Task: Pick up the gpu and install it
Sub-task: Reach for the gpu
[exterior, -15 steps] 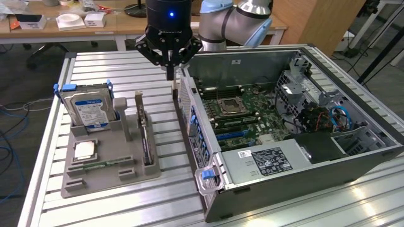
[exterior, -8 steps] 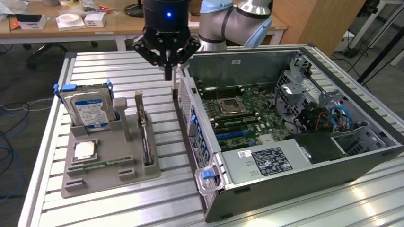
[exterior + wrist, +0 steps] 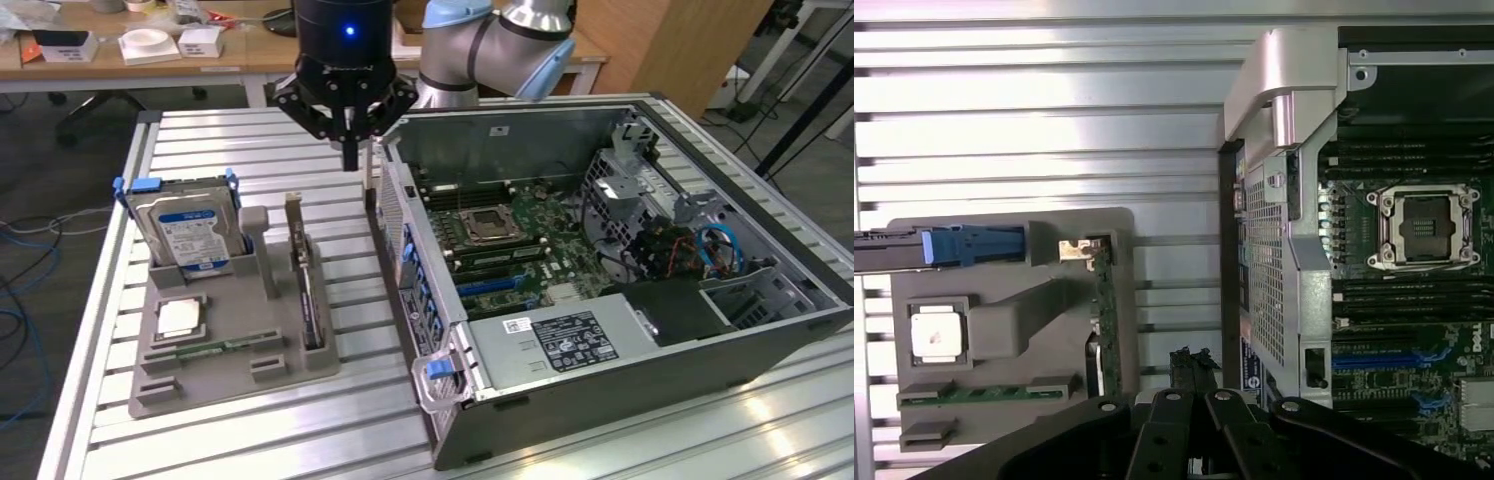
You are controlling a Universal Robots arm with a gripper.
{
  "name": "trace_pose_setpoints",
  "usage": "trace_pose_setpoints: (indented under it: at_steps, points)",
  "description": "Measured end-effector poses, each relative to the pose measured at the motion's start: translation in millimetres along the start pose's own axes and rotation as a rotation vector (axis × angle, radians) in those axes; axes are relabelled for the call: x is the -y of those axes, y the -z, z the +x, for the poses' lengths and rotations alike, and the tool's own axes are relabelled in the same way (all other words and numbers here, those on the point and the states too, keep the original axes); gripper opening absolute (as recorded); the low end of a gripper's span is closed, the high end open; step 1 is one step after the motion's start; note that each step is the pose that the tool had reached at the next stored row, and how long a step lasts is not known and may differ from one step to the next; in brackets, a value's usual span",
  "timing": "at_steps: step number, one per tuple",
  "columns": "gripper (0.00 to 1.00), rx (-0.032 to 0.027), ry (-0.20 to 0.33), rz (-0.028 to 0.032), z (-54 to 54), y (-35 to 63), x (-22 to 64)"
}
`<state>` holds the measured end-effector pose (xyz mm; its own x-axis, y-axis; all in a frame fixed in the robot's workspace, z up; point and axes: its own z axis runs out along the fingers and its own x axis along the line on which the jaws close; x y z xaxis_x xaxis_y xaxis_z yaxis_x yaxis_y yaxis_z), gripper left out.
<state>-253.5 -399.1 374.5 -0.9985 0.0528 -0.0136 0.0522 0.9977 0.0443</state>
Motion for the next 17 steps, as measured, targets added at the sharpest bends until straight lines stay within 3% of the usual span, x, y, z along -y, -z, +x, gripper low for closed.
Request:
trace_pose_setpoints:
  at_steps: [17]
  points:
    - [0.11, -0.0001, 0.004, 0.0006, 11.0, -0.2, 0.6]
